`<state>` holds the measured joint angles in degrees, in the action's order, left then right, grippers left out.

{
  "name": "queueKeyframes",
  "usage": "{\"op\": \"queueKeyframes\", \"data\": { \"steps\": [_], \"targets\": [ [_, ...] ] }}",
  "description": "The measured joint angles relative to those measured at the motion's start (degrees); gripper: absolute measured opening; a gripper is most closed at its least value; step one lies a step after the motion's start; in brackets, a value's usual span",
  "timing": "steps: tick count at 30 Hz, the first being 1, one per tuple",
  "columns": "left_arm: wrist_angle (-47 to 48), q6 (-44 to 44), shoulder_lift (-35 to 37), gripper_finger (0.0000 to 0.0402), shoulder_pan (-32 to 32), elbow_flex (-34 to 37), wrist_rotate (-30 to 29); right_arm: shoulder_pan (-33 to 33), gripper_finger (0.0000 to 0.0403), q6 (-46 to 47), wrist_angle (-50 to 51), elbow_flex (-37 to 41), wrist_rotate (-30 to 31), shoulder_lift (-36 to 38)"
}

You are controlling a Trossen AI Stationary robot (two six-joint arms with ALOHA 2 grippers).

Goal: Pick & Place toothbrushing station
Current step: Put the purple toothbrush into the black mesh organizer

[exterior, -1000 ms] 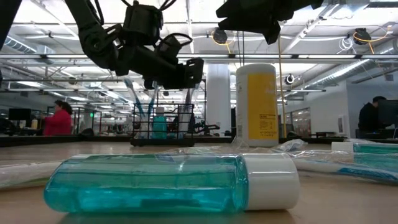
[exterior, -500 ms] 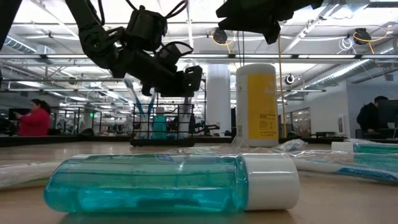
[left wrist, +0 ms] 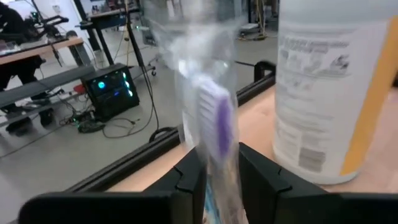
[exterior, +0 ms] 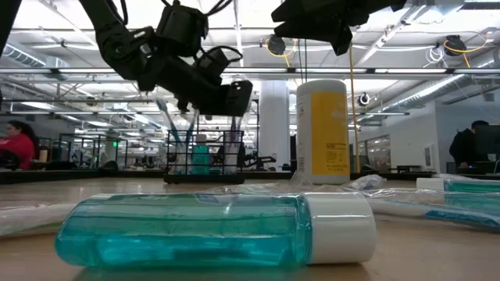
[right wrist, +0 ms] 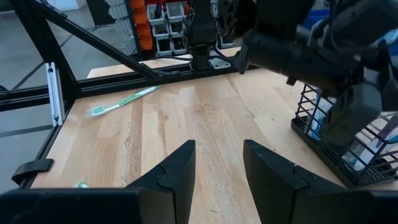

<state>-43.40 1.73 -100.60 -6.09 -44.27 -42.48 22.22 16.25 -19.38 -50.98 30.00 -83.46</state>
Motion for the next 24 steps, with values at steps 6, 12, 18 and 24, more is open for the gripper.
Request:
{"op": "queueKeyframes", "data": {
  "steps": [6,12,18,24],
  "targets": [
    [3.52,-1.68,4.83,0.0088,2.08,0.0,-1.57,0.01,0.013,0.0,0.25,0.0,-0.01,0.0],
    [8.64,-3.31,9.59,0.0088,4.89,0.0,-1.6,0.01,0.013,0.01,0.48,0.0,-0.01,0.0],
    [10.57,-8.42,12.48,0.0088,6.53,0.0,-1.55,0.0,0.013,0.02,0.49,0.0,0.0,0.0],
    [17.59,-2.77,12.48,0.0088,4.25,0.0,-1.02,0.02,0.013,0.92,0.5,0.0,0.0,0.0]
  ]
}}
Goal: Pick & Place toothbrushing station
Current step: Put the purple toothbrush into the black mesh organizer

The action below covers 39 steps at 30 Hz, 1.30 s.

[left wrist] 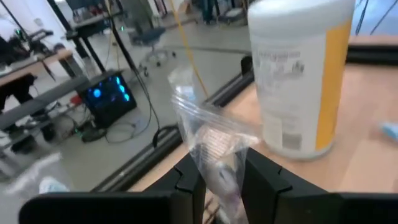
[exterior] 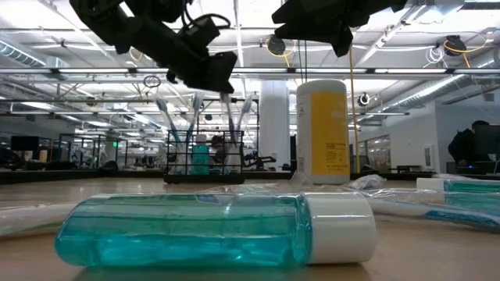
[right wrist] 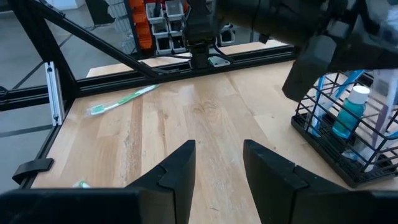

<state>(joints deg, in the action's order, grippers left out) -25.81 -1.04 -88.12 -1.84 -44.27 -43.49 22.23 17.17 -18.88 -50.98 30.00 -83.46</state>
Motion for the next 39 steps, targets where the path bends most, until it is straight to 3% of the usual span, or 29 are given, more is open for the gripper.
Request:
{"op": "queueKeyframes", "data": {
  "steps": [5,13,20,24,27,39],
  "targets": [
    [3.66,-1.38,0.0,0.0088,-1.75,0.01,0.89,-0.02,0.013,-0.04,0.03,0.0,0.0,0.0],
    [1.79,3.14,-0.02,0.0089,-6.51,0.0,14.75,-0.44,0.013,-0.48,0.0,0.0,0.0,0.0],
    [1.88,2.06,-0.04,0.0089,-8.98,0.01,15.54,-0.52,0.013,-0.48,0.0,0.0,0.0,0.0],
    [1.95,3.71,-0.04,0.009,-10.16,0.0,21.32,-0.5,0.013,-0.48,0.0,0.0,0.0,0.0],
    [1.77,4.4,-0.04,0.0111,-10.76,0.0,23.92,-0.52,0.013,-0.49,0.01,0.0,0.0,0.0],
    [1.86,3.04,0.3,0.0244,-11.99,0.0,23.09,-0.5,0.013,-0.5,0.09,0.0,0.0,0.0]
  ]
}}
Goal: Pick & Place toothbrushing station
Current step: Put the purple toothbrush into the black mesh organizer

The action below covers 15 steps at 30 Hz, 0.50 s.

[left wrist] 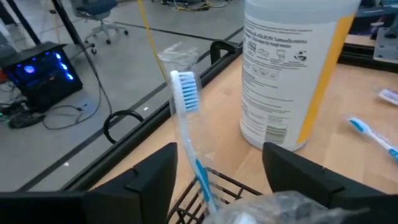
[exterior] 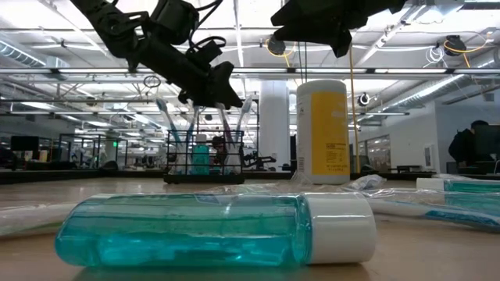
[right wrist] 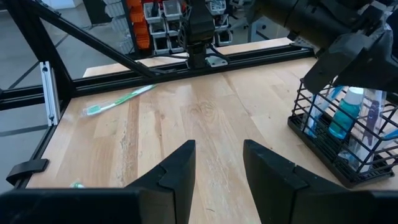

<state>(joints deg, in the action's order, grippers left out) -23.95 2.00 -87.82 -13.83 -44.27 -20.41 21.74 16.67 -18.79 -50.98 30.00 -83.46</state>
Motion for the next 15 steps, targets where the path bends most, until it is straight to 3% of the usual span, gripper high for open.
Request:
{"op": "queueKeyframes", "data": {
  "steps": [10,15],
  "targets": [
    [9.72,1.51,0.43,0.0264,2.89,-0.02,-0.67,0.0,0.013,0.0,0.48,0.0,0.0,0.0],
    [16.72,3.37,4.64,0.0264,4.15,-0.14,-0.65,0.0,0.013,0.33,0.63,0.0,0.0,0.0]
  ]
}}
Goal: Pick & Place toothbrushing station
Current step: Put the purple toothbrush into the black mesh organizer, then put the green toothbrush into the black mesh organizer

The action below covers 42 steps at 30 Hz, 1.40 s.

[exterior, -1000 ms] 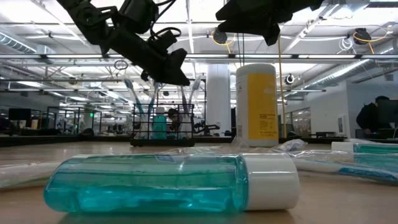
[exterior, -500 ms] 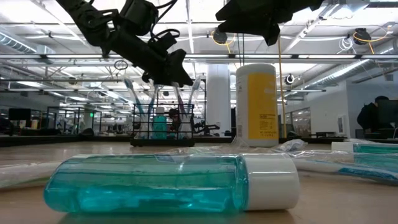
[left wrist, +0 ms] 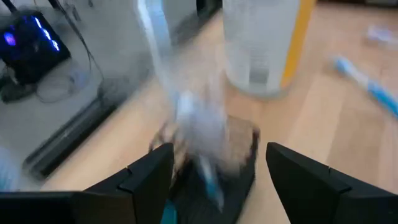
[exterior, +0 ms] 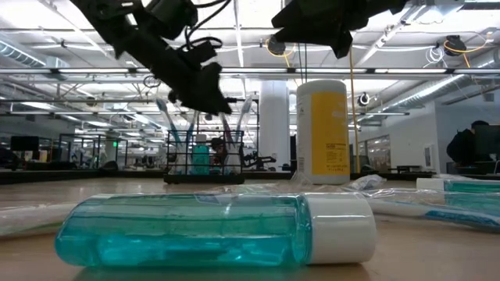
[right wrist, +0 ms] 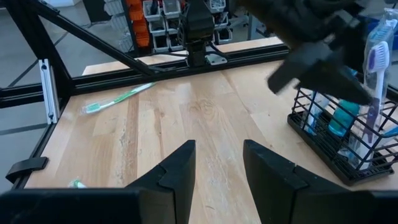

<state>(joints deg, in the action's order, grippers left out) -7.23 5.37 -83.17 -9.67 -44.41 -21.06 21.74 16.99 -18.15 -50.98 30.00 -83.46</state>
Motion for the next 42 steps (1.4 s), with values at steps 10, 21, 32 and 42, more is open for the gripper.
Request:
{"op": "queueKeyframes", "data": {
  "steps": [10,21,32,42],
  "targets": [
    [15.53,6.69,10.11,0.0264,7.59,0.14,14.37,0.0,0.013,0.13,0.53,0.0,-0.02,0.0],
    [40.65,28.85,10.68,0.0264,21.28,0.07,26.13,0.01,0.013,0.35,0.92,0.0,-0.02,0.0],
    [52.48,57.43,10.71,0.0264,36.08,0.07,24.73,0.0,0.013,-1.31,0.84,0.0,-0.02,0.0],
    [52.42,76.78,10.71,0.0264,49.78,0.07,18.46,-1.66,0.013,-10.77,-2.09,0.0,-0.01,0.0]
  ]
}}
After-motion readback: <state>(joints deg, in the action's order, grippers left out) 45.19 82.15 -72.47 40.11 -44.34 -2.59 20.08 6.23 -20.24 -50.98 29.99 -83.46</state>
